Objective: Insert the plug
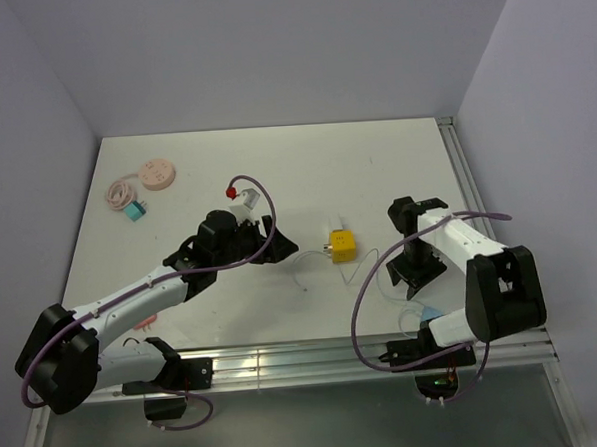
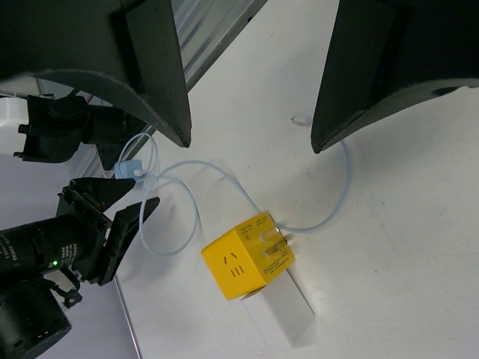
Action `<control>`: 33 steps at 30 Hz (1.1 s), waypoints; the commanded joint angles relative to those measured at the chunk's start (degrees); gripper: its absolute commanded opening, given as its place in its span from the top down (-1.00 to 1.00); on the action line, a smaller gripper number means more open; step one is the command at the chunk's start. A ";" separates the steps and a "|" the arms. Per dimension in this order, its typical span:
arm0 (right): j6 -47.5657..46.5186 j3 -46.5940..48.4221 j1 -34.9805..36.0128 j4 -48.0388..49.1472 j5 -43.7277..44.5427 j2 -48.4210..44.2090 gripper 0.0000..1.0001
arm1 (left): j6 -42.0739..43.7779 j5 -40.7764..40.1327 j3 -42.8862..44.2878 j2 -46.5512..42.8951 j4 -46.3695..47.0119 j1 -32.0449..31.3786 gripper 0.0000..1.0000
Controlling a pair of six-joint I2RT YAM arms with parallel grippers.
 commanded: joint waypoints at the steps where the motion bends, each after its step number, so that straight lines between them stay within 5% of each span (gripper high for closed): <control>1: 1.68 -0.88 0.72 0.60 1.65 2.77 -0.18 | 1.18 -0.66 2.54 -1.89 -0.67 -0.09 -0.42; 23: 4.75 1.75 2.31 -11.44 7.10 -6.10 -0.20 | 0.39 1.35 1.66 -1.01 1.87 -0.09 -0.44; 33: 4.40 -1.15 2.31 -5.56 7.54 -0.23 -0.22 | 0.91 0.74 1.31 -1.18 1.35 -0.09 -0.45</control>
